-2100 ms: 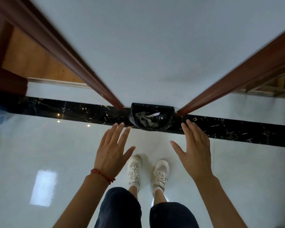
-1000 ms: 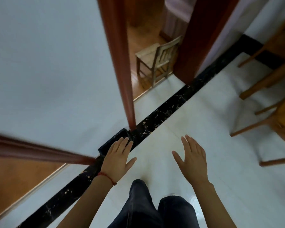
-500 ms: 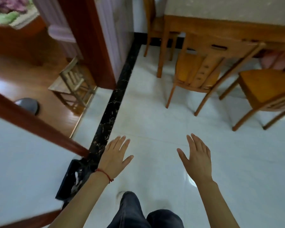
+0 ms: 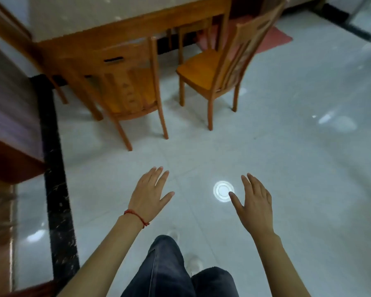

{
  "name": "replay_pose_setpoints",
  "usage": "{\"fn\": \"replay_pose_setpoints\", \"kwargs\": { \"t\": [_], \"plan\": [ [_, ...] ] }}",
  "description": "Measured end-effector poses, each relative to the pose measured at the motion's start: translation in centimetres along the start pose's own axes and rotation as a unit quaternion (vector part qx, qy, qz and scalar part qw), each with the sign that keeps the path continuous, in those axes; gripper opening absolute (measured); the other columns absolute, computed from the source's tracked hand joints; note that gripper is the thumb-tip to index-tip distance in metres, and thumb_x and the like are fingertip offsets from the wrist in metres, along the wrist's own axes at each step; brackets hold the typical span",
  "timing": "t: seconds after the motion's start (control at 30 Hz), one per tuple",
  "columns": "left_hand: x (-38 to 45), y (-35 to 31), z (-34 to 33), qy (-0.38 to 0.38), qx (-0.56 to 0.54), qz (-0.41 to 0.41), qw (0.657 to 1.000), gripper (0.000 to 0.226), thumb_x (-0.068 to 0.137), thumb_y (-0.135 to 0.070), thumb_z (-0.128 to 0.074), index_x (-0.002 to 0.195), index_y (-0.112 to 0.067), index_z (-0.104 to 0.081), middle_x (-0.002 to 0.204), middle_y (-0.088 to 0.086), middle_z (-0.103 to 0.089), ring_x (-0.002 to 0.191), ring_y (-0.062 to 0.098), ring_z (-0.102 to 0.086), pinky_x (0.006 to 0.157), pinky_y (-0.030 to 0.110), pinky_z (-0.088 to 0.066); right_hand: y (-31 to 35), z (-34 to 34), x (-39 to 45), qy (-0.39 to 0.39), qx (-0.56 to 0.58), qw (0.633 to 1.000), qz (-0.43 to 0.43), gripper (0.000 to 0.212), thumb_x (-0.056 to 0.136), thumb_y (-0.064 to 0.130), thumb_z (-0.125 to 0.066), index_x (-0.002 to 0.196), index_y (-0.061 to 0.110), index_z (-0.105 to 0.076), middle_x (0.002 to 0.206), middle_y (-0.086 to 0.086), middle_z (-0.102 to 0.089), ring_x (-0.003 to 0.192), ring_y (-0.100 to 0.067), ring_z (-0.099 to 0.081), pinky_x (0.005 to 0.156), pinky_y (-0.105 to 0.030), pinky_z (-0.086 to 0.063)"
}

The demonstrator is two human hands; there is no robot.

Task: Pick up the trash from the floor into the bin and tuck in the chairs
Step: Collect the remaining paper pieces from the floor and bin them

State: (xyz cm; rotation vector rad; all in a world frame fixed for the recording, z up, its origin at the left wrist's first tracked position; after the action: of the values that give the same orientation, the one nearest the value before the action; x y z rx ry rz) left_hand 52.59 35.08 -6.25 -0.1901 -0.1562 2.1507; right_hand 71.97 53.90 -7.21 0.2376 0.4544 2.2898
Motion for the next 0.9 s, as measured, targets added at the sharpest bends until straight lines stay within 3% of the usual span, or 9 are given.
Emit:
{"fn": "replay_pose_setpoints", "kwargs": {
  "t": [0.13, 0.2, 0.27, 0.37, 0.47, 0.7, 0.9],
  "plan": [
    [6.0, -4.2, -0.6, 0.026, 0.014, -0.079, 0.996, 0.077, 0.093, -0.057, -0.012, 0.12, -0.001, -0.056, 0.124, 0.02, -0.056, 0.113, 0.037, -0.054, 0.091, 0.05, -0.043, -5.3, 1.8, 0.0, -0.032, -0.008, 0.996, -0.081, 0.064, 0.084, 0.052, -0.034, 0.125, 0.005, -0.051, 0.13, -0.016, -0.053, 0.12, -0.033, -0.049, 0.096, -0.046, -0.038],
    [7.0, -4.3, -0.4, -0.014, -0.003, -0.108, 0.994, 0.077, 0.093, -0.058, -0.012, 0.121, -0.001, -0.056, 0.125, 0.02, -0.056, 0.114, 0.037, -0.053, 0.091, 0.049, -0.043, -5.6, 1.3, -0.1, -0.027, -0.026, 0.996, -0.077, 0.065, 0.084, 0.052, -0.033, 0.125, 0.005, -0.051, 0.13, -0.017, -0.053, 0.12, -0.034, -0.049, 0.096, -0.046, -0.038],
    [16.4, -10.4, -1.8, 0.057, 0.014, -0.202, 0.978, 0.077, 0.093, -0.057, -0.012, 0.121, 0.0, -0.056, 0.124, 0.021, -0.056, 0.113, 0.037, -0.053, 0.091, 0.049, -0.043, -12.1, 2.7, 1.9, -0.062, -0.003, 0.973, -0.223, 0.065, 0.084, 0.052, -0.033, 0.125, 0.004, -0.051, 0.131, -0.017, -0.052, 0.12, -0.034, -0.048, 0.096, -0.048, -0.038],
    [18.0, -11.1, -1.6, 0.057, 0.021, -0.218, 0.974, 0.076, 0.093, -0.057, -0.013, 0.121, 0.0, -0.055, 0.123, 0.022, -0.057, 0.113, 0.037, -0.054, 0.091, 0.049, -0.043, -12.6, 2.7, 2.2, -0.077, -0.029, 0.972, -0.218, 0.058, 0.088, 0.046, -0.049, 0.128, 0.004, -0.049, 0.134, -0.017, -0.049, 0.123, -0.034, -0.045, 0.099, -0.048, -0.035],
    [22.6, -13.9, -2.5, 0.059, 0.02, -0.274, 0.96, 0.076, 0.093, -0.057, -0.013, 0.121, 0.001, -0.055, 0.123, 0.022, -0.056, 0.113, 0.038, -0.053, 0.091, 0.049, -0.043, -15.0, 3.7, 4.0, -0.099, -0.019, 0.956, -0.277, 0.056, 0.085, 0.035, -0.062, 0.129, 0.004, -0.048, 0.135, -0.017, -0.048, 0.125, -0.034, -0.043, 0.101, -0.048, -0.033],
    [31.8, -22.6, -4.1, 0.089, 0.035, -0.364, 0.926, 0.078, 0.093, -0.057, -0.012, 0.119, 0.001, -0.057, 0.12, 0.023, -0.058, 0.111, 0.039, -0.055, 0.09, 0.049, -0.043, -21.0, 6.1, 6.8, -0.147, -0.026, 0.922, -0.357, 0.056, 0.084, 0.041, -0.05, 0.126, 0.004, -0.049, 0.132, -0.017, -0.05, 0.122, -0.034, -0.046, 0.098, -0.047, -0.036],
    [38.1, -32.3, -6.5, 0.104, 0.034, -0.394, 0.913, 0.07, 0.09, -0.055, -0.024, 0.119, 0.0, -0.057, 0.121, 0.021, -0.058, 0.112, 0.038, -0.054, 0.09, 0.05, -0.044, -29.6, 9.1, 9.7, -0.157, -0.029, 0.905, -0.395, 0.055, 0.086, 0.035, -0.06, 0.129, 0.005, -0.046, 0.137, -0.017, -0.046, 0.126, -0.033, -0.041, 0.101, -0.047, -0.032]
  ]
}}
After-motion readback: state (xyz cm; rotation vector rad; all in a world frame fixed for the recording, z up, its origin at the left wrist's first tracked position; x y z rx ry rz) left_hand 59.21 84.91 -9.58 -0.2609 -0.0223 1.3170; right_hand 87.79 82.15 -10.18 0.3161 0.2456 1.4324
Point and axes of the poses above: each hand's wrist, its own x-axis towards the middle knuckle, its own z-axis out of the back of the hand, y = z × x, the point moved 5 cm from there along x, towards the middle knuckle
